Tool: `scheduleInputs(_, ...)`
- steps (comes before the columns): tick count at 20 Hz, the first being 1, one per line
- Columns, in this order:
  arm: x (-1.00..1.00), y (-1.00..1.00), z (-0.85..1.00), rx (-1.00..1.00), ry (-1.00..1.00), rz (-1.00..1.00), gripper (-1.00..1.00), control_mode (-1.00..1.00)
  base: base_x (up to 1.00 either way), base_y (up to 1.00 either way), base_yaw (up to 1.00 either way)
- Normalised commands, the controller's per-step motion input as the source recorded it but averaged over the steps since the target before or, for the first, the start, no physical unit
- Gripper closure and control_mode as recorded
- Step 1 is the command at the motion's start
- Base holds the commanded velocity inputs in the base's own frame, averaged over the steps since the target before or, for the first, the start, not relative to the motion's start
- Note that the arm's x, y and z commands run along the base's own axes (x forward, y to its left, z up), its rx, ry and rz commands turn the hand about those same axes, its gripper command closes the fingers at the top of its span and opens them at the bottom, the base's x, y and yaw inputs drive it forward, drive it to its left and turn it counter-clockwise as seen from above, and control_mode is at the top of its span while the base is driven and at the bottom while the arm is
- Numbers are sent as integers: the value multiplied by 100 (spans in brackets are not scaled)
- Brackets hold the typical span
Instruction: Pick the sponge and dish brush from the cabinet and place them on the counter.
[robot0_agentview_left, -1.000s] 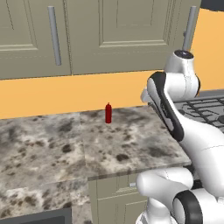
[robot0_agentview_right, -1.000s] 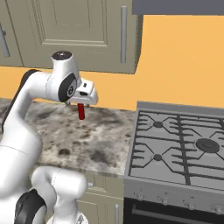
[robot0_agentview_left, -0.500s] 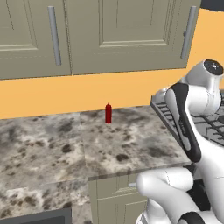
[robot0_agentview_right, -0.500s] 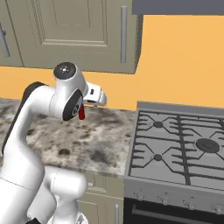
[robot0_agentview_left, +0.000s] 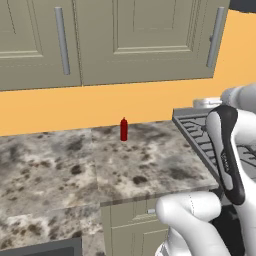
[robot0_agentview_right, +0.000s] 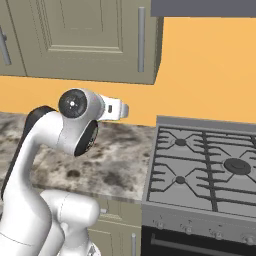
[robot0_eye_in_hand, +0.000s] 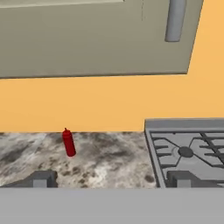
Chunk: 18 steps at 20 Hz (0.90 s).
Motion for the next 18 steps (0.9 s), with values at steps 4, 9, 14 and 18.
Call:
scheduleInputs(4, -28, -19, 46, 0, -31, 0, -100, -100, 0, 0, 0)
scheduleInputs(9, -11, -12, 33, 0, -28, 0, -100, -100, 0, 0, 0)
scheduleInputs(14, -2, -5, 31, 0, -27, 0, -100, -100, 0, 0, 0)
scheduleInputs(18, 0, -7, 31, 0, -24, 0, -100, -100, 0, 0, 0)
